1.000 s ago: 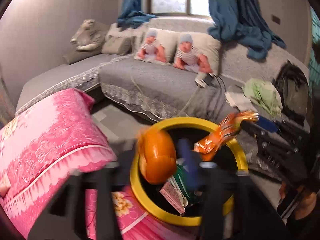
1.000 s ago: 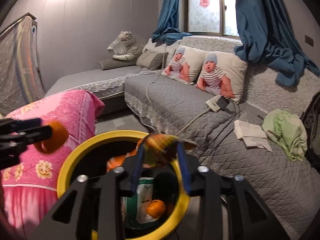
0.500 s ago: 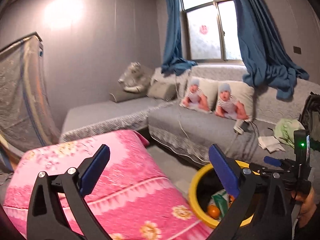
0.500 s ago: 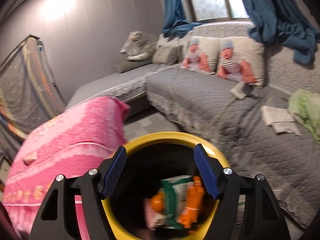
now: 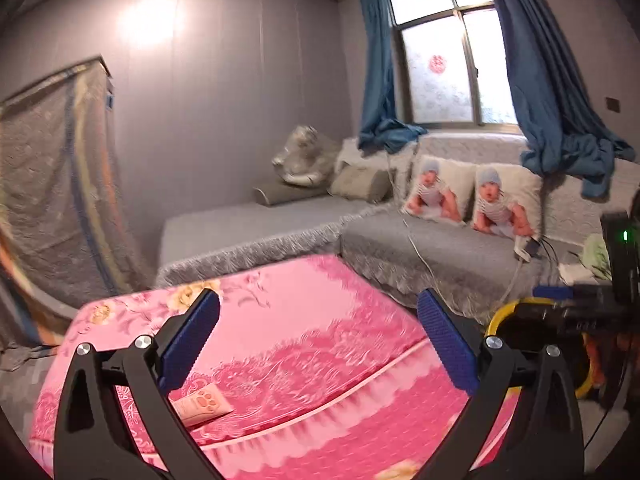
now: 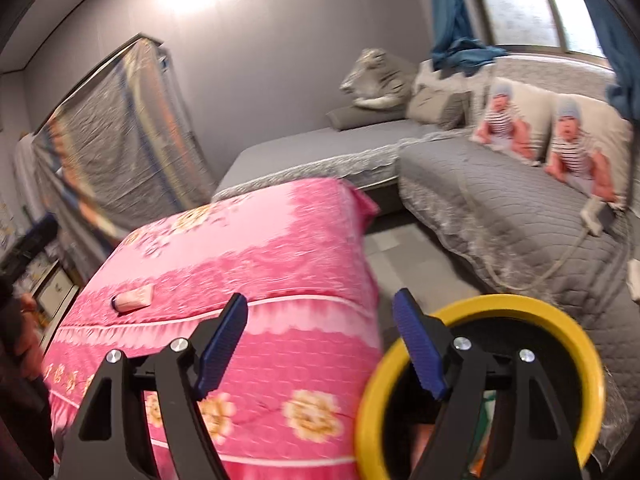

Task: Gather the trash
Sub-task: 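Return the left tool to the bed and grasp the pink hand-cream tube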

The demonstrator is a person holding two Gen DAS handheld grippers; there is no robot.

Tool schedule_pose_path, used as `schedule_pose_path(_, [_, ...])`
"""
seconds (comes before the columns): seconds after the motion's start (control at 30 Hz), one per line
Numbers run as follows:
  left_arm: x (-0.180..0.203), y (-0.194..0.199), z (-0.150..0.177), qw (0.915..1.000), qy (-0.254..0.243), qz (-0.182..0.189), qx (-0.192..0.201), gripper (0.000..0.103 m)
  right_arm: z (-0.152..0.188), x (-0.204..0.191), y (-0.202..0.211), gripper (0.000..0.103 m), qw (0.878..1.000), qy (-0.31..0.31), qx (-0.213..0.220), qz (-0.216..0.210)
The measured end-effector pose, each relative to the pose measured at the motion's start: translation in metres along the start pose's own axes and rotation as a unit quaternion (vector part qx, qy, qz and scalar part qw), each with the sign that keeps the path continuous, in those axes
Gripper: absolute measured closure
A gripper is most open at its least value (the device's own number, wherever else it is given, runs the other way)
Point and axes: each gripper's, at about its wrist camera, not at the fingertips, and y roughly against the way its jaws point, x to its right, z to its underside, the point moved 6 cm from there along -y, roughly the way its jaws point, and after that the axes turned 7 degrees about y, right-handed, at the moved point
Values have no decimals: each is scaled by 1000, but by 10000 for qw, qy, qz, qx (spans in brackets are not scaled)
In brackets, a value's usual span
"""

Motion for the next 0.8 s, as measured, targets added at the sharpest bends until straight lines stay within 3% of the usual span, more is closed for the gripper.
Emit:
schedule_pose_path(0.13, [-86, -26, 42, 9952, 218, 636, -706, 8, -6, -26, -11, 31, 9994, 296, -66, -153])
schedule_pose_path(0.23, [-126, -40, 76, 9936, 166, 376, -1056, 8, -8, -33, -17, 31, 9990, 386, -86, -194])
schedule_pose_path(0.37, [-141, -60, 107, 9881, 194, 293, -1494, 9, -9, -35, -30, 31, 9988, 374, -199, -238])
schedule_pose_path(0.5, [-151, -77, 116, 9840, 358, 274, -1722, 9, -9, -36, -38, 31, 9985, 381, -277, -264])
schedule_pose_path(0.67, [-175, -100, 127, 9764, 680, -100, -2046, 9, -8, -31, -43, 31, 9986, 316, -317, -272])
schedule_pose_path(0.73, [-183, -105, 129, 9726, 806, -154, -2177, 12, -6, -28, -46, 31, 9986, 256, -360, -287])
schedule_pose_path(0.8, [-187, -112, 135, 9678, 837, -206, -2363, 25, -5, -28, -48, 31, 9985, 194, -392, -333])
